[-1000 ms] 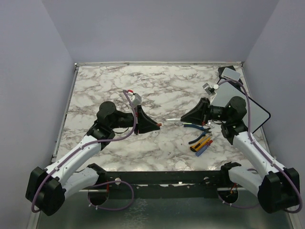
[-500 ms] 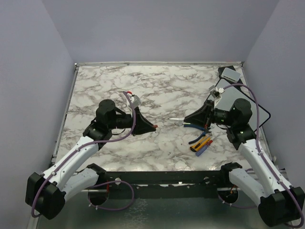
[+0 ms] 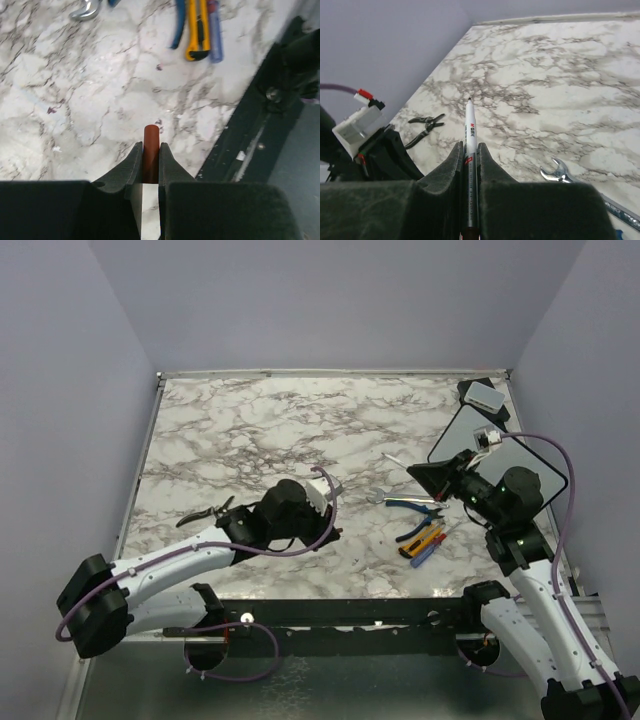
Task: Write a sentence on the whiteboard
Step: Place the pen cap at the center of the board.
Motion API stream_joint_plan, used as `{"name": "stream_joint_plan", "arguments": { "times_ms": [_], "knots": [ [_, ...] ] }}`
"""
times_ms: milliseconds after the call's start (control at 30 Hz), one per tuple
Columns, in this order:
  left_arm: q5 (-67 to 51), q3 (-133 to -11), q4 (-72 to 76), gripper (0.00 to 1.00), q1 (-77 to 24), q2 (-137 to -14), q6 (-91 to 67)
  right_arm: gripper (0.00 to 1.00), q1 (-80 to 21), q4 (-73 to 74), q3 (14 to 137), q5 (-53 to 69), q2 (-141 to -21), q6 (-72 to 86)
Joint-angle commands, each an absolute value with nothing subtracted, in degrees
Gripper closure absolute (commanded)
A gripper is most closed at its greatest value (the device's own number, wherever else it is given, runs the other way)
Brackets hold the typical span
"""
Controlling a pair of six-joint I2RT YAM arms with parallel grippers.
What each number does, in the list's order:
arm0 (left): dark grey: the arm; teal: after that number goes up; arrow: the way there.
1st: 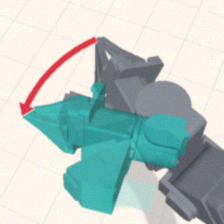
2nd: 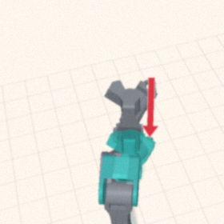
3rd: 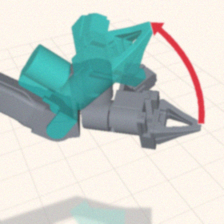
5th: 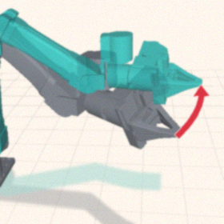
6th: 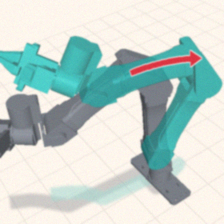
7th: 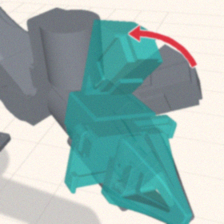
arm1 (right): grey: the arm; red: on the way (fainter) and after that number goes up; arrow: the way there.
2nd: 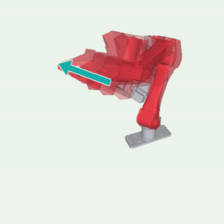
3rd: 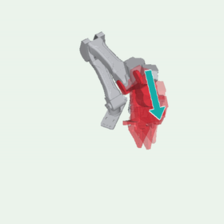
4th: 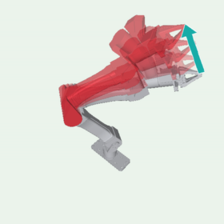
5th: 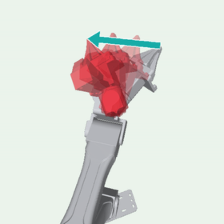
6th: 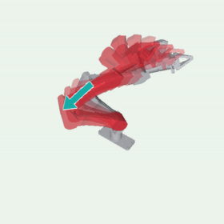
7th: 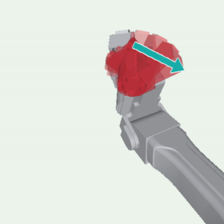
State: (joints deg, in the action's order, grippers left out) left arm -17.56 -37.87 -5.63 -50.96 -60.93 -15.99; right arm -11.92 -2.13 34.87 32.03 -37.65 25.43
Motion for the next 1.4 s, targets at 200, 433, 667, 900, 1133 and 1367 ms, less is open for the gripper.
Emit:
{"name": "stream_joint_plan", "arguments": {
  "times_ms": [200, 433, 667, 900, 1133, 1367],
  "knots": [
    [3.16, -41.44, -9.49, 1.00, -60.30, -76.01, -15.16, 1.00, -11.78, 5.98, 33.24, 15.16, -36.80, 24.87],
    [1.04, -41.16, -7.49, 1.00, -60.91, -81.70, -15.84, 1.00, -11.71, 6.15, 31.55, 10.31, -37.33, 25.71],
    [-1.42, -40.43, -3.20, 0.76, -60.91, -85.28, -16.77, 1.00, -11.75, 8.87, 32.93, -2.34, -37.29, 25.22],
    [-2.23, -40.58, -2.49, 0.31, -60.67, -84.80, -16.94, 1.00, -11.78, 9.82, 35.19, -13.01, -38.61, 23.16],
    [-9.55, -46.12, -6.73, 0.03, -51.73, -77.84, -16.69, 1.00, -11.78, 8.88, 37.62, -17.39, -41.18, 21.15],
    [-15.42, -60.52, -18.49, 0.01, -32.90, -79.51, -9.77, 1.00, -11.57, 3.56, 38.95, -16.38, -47.50, 20.91]
  ]
}}
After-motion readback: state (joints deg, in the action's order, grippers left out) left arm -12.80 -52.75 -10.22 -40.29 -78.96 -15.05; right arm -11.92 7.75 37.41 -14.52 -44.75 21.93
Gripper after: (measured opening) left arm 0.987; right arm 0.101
